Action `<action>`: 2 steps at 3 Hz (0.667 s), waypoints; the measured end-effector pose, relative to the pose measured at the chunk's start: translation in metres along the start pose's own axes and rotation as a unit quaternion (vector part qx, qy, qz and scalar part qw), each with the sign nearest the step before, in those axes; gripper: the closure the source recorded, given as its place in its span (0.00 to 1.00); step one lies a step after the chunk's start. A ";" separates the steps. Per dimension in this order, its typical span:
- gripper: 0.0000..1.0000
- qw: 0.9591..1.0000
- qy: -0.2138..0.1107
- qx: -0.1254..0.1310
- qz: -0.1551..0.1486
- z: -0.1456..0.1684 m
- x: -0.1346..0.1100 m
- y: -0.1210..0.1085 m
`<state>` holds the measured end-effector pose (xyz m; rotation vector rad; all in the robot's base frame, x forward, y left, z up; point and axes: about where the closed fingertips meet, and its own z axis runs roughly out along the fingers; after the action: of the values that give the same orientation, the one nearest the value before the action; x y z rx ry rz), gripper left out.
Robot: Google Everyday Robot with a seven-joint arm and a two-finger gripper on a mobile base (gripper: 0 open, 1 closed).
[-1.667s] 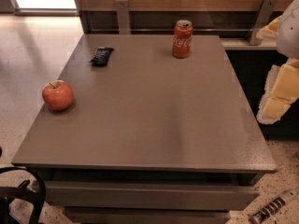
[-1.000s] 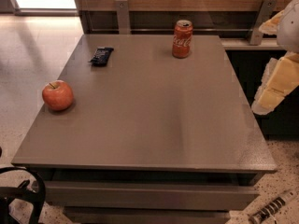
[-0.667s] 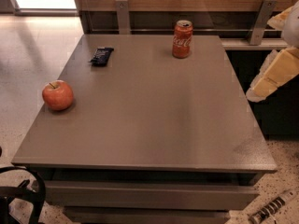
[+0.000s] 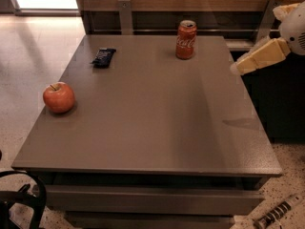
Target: Move coke can near apple
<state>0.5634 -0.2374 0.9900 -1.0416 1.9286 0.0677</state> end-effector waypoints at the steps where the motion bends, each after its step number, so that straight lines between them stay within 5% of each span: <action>1: 0.00 0.996 -0.081 0.036 0.030 0.020 -0.019 -0.027; 2: 0.00 0.996 -0.081 0.036 0.030 0.020 -0.019 -0.027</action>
Offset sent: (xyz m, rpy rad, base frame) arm 0.0301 0.0004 0.0077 0.1154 -0.1007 -0.0268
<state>0.5999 -0.2341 1.0019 -0.9017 1.8018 0.1125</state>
